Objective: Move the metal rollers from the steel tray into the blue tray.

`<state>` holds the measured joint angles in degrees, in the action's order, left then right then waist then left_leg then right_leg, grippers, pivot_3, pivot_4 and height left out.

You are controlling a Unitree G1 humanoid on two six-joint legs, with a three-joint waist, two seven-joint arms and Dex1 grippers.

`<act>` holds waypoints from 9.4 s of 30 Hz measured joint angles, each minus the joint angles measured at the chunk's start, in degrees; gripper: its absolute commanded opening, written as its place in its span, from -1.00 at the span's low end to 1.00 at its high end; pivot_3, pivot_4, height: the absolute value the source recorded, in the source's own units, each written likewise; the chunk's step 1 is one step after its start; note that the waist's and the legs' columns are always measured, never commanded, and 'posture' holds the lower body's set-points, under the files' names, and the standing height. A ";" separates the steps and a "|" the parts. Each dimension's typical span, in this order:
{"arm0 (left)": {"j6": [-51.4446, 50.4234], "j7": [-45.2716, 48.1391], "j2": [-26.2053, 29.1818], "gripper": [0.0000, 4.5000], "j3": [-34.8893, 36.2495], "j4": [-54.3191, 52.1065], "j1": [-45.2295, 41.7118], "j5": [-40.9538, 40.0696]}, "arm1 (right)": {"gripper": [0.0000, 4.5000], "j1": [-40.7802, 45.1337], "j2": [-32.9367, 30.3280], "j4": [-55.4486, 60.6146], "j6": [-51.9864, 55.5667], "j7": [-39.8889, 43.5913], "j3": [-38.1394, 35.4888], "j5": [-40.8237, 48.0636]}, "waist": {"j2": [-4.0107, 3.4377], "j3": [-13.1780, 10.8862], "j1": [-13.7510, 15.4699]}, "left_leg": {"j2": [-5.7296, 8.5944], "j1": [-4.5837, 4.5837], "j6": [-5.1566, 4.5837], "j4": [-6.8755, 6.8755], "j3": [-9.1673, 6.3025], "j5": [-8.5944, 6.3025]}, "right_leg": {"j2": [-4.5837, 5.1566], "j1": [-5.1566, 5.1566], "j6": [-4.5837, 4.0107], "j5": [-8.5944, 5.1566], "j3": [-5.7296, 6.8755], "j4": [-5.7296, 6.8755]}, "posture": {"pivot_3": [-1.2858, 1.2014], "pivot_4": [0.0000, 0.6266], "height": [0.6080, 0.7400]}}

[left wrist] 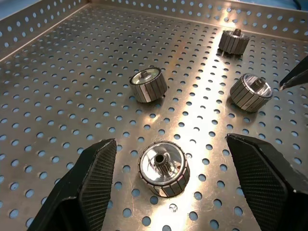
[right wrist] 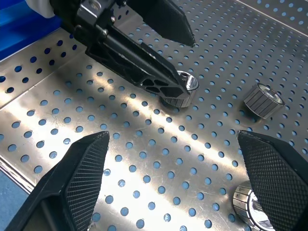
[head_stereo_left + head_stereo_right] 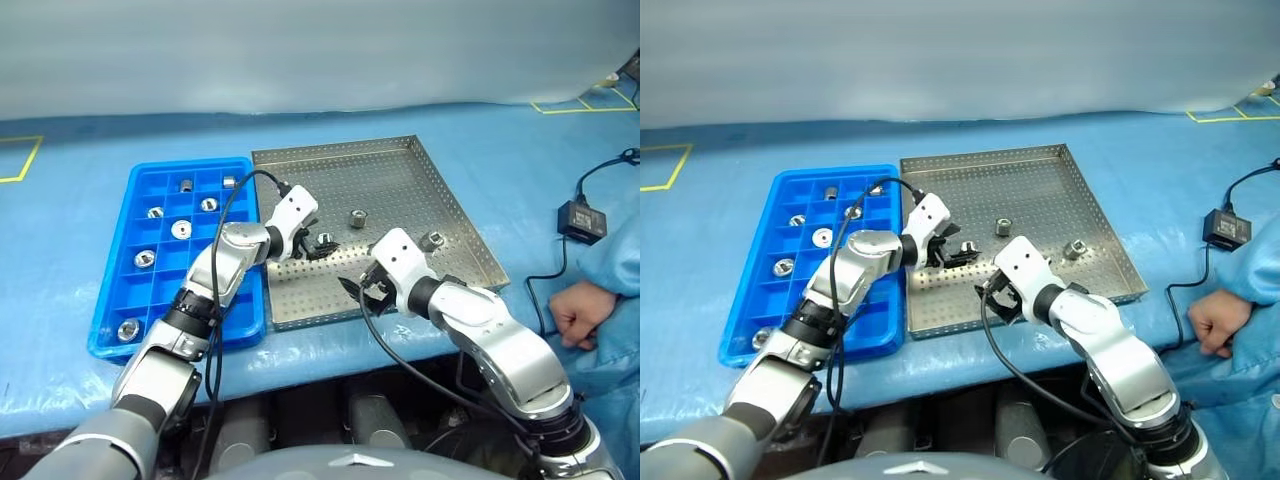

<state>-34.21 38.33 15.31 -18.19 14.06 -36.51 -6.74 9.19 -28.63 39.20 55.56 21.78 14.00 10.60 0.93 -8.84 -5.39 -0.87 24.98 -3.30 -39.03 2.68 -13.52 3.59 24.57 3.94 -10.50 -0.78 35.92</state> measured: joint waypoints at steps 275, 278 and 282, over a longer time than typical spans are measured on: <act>-15.60 -28.20 6.40 0.78 27.84 -65.81 48.61 -11.86 | 0.62 34.66 35.82 -59.94 -20.08 1.40 5.80 -2.12 | -0.19 -0.10 11.08 | 0.00 -0.33 1.49 1.70 -1.12 0.84 | -0.47 0.08 -1.24 -0.44 1.08 0.04 | 0.27 -0.52 1.00; -15.59 -27.98 6.38 0.78 26.26 -65.05 47.26 -11.91 | 0.62 33.61 35.04 -55.52 -20.28 0.44 4.72 -2.52 | -0.19 -0.10 11.06 | -0.02 -0.30 1.58 1.76 -1.34 0.91 | -0.57 0.05 -1.31 -0.50 1.16 0.06 | 0.25 -0.52 1.00; -15.34 -27.14 6.31 0.78 23.58 -62.48 43.40 -11.91 | 0.62 28.84 31.09 -41.94 -15.94 -1.34 0.96 -2.02 | -0.17 -0.09 11.14 | 0.03 -0.29 1.58 1.74 -1.50 0.92 | -0.55 -0.05 -1.35 -0.55 1.29 0.05 | 0.20 -0.52 1.00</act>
<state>-49.55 11.18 21.62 5.39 -48.42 6.90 -18.65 38.03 2.47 -2.75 39.61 20.45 14.96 8.58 0.76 -8.93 5.75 -0.84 24.68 -1.71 -37.29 1.18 -12.59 3.04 24.52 2.60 -11.04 0.51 35.97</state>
